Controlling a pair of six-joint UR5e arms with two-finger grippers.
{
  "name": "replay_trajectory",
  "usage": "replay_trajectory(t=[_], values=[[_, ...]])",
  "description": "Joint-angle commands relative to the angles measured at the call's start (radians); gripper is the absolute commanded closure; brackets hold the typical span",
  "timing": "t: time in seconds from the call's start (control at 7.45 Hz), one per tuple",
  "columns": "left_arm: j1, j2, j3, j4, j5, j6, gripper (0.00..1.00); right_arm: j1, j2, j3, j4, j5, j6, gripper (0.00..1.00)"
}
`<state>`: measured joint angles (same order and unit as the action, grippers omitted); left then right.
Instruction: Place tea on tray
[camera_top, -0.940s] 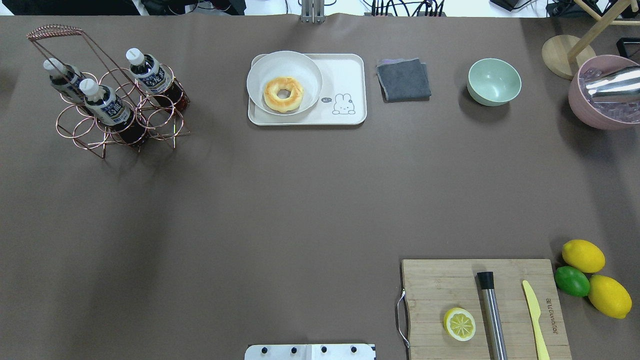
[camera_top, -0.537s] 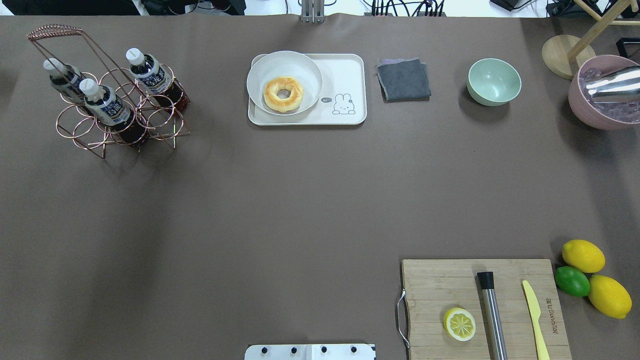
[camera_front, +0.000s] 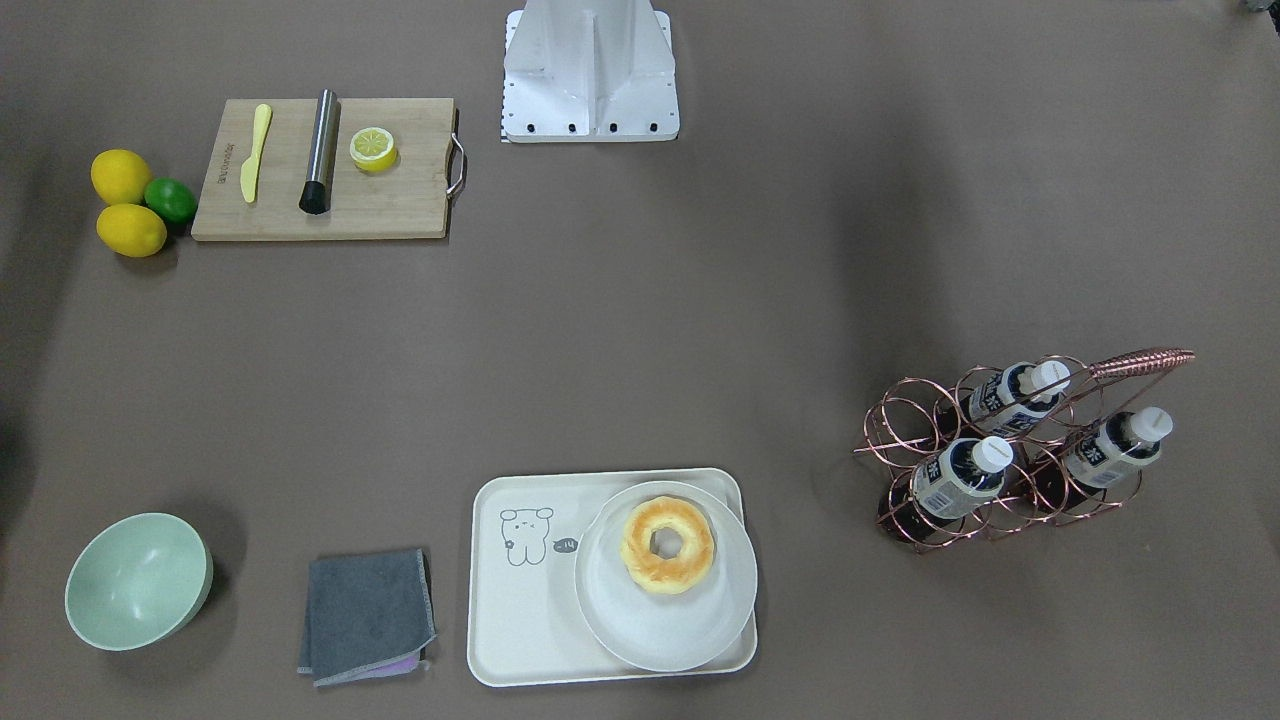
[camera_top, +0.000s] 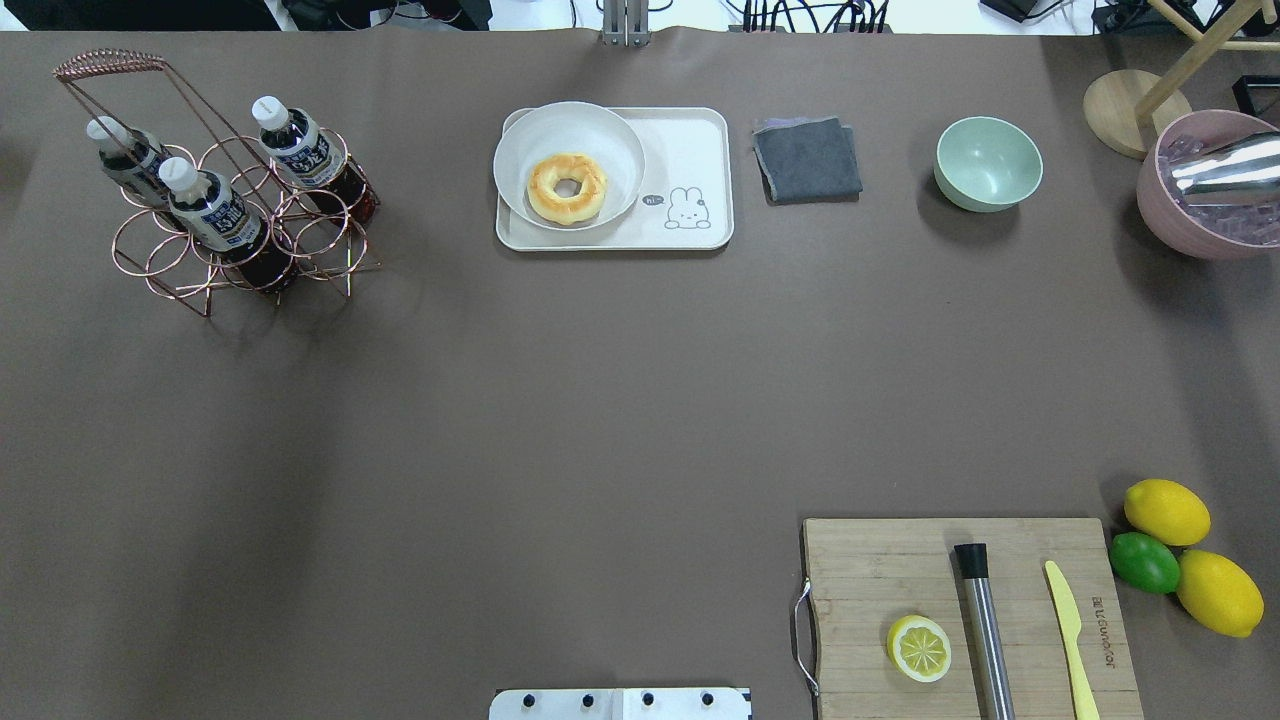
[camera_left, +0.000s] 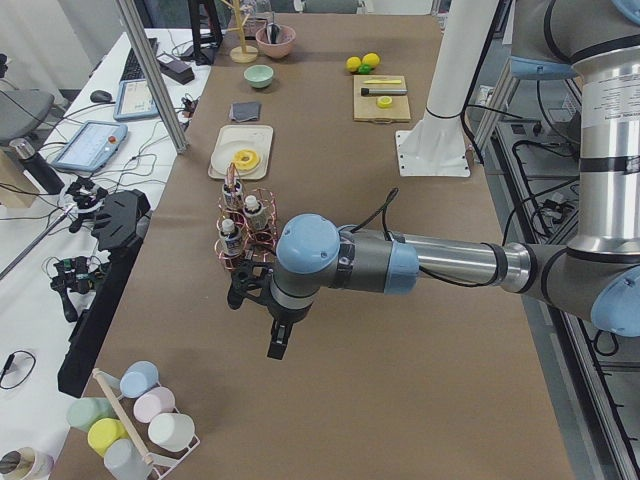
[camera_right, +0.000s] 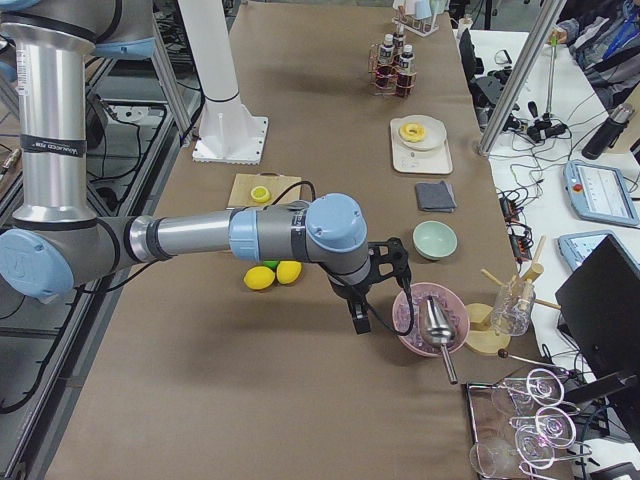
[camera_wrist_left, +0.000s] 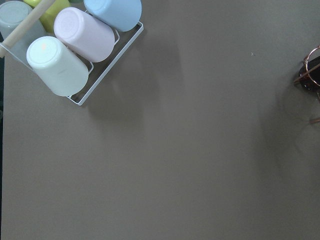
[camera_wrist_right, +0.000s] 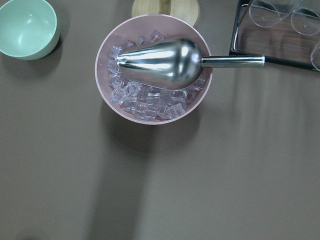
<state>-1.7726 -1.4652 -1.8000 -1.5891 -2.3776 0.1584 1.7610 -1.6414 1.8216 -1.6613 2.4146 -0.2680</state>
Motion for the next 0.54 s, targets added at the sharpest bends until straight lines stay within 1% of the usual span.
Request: replay_trajectory(t=[0.0, 0.4], values=[[0.001, -0.003, -0.005, -0.002, 0.000, -0.007, 0.03, 0.000, -0.011, -0.002, -0.002, 0.000, -0.002, 0.00], [-0.001, -0.001, -0.045, 0.003, 0.000, -0.013, 0.03, 0.000, -0.015, 0.004, 0.000, 0.001, -0.002, 0.00]])
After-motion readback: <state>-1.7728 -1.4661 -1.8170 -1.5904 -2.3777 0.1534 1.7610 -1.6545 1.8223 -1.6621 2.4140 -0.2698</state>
